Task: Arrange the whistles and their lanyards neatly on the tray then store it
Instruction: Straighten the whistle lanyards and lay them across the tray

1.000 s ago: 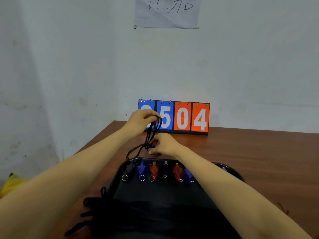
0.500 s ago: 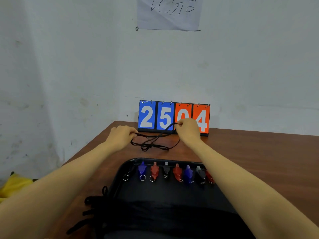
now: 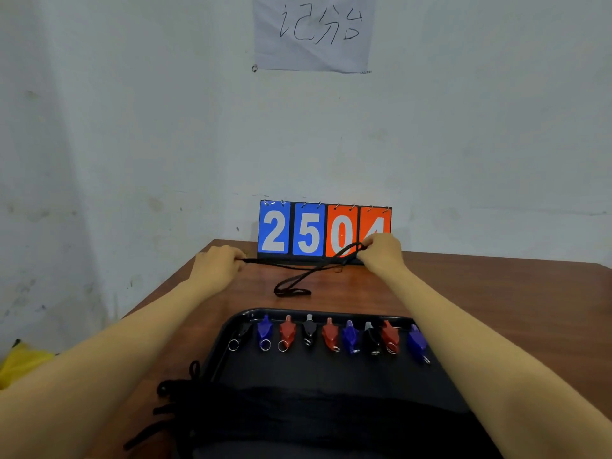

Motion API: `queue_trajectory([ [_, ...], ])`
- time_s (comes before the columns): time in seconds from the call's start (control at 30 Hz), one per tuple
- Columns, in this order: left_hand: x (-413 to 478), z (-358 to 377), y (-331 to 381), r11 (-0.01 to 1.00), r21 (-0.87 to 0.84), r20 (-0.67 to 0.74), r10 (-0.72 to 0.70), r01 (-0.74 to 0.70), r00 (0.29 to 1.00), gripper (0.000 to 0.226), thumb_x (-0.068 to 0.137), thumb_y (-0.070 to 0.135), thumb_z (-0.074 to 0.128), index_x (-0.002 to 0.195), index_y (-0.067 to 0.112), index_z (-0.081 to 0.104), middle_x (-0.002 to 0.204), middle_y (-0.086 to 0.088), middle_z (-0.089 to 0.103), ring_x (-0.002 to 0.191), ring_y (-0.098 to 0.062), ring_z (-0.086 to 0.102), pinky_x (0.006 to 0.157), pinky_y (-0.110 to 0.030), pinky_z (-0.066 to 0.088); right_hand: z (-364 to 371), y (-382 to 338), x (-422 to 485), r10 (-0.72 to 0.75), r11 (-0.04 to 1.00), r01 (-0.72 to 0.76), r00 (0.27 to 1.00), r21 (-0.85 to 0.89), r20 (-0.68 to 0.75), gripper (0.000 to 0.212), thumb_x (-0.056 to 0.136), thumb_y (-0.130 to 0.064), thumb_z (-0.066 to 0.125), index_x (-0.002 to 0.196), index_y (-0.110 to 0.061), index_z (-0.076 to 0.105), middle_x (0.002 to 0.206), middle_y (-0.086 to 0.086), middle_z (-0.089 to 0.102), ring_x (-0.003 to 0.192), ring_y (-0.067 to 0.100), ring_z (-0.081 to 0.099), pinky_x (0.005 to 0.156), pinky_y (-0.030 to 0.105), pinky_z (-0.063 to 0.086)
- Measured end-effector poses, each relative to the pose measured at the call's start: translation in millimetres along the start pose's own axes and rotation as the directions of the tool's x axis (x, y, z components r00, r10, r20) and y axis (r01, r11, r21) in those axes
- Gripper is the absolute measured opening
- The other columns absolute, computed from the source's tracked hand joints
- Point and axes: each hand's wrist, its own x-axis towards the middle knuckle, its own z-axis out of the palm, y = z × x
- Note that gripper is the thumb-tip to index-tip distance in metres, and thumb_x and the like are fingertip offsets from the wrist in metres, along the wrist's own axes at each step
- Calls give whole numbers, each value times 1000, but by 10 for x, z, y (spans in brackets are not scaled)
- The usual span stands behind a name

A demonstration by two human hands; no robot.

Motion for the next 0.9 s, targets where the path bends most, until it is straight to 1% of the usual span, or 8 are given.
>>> queue_trajectory([
  [0.1,7,-87,115,999,-53,-30,-9,7,1000,25,94,20,48,111,17,67,112,-6,67,103,-27,59,84,-36,45,-68,-52,-66,-32,999,28,989,27,143,34,85,-8,62,119,-1,62,122,14,63,111,26,58,94,31,47],
  [0.27,7,-312,240,997,-69,-152,8,-18,988,26,96,21,44,110,18,67,108,-4,69,99,-26,61,82,-35,44,-354,-120,-126,-133,988,134,991,76,-13,28,96,-9,46,113,-1,67,119,14,65,109,25,59,94,30,44],
  [0.37,12,-475,264,995,-102,-221,-28,5,975,25,96,23,46,106,18,68,100,-5,71,96,-28,61,83,-36,42,-605,-129,-135,-138,982,148,987,118,-86,28,97,-12,47,118,-4,64,124,12,62,111,26,58,93,28,44],
  [0.47,-8,-605,280,994,-106,-242,-24,-2,970,25,96,22,47,107,18,68,99,-3,71,96,-27,62,85,-37,41,-829,-104,-200,-153,976,170,980,139,-124,28,96,-13,49,118,-5,64,122,13,62,108,25,60,83,21,41],
  [0.53,-54,-684,280,997,-79,-247,-6,-14,969,25,96,22,46,108,19,68,101,-2,71,97,-26,62,84,-37,41,-956,-76,-277,-154,977,172,978,124,-138,28,96,-14,48,118,-4,63,121,12,63,110,24,58,88,24,42],
  [0.7,-319,-881,226,997,-75,-215,3,-20,977,27,97,21,45,112,23,67,105,-1,69,101,-25,60,89,-38,41,-1237,42,-634,-139,985,145,988,93,-59,28,97,-14,47,117,-5,64,120,13,63,107,23,57,83,21,37],
  [0.83,-726,-948,199,997,-78,-113,12,-21,993,30,98,21,43,119,25,64,115,0,66,112,-26,56,96,-37,38,-1418,177,-1070,-121,983,115,992,145,35,28,96,-18,50,118,-7,65,118,10,65,98,20,59,82,24,41],
  [0.9,-975,-938,161,990,-139,-54,9,-16,999,26,96,23,47,115,24,65,114,2,67,113,-25,56,98,-38,38,-1461,283,-1270,-89,990,78,993,119,84,29,96,-20,51,119,-9,64,120,8,65,97,19,60,81,24,42],
])
